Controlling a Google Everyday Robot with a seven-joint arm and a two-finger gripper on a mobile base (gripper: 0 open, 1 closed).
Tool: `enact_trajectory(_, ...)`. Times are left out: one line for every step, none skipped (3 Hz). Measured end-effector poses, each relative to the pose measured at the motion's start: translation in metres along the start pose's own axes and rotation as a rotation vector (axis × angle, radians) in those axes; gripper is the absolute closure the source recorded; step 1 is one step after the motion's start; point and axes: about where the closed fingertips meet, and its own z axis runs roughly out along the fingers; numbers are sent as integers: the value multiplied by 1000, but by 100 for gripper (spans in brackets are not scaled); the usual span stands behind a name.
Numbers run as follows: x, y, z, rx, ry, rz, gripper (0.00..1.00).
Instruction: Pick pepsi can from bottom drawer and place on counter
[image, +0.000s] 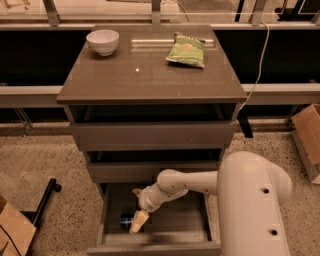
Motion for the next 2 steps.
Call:
enact_trajectory(16,-3,22,1,27,25,0)
enact_trajectory(40,-16,45,20,9,79,0)
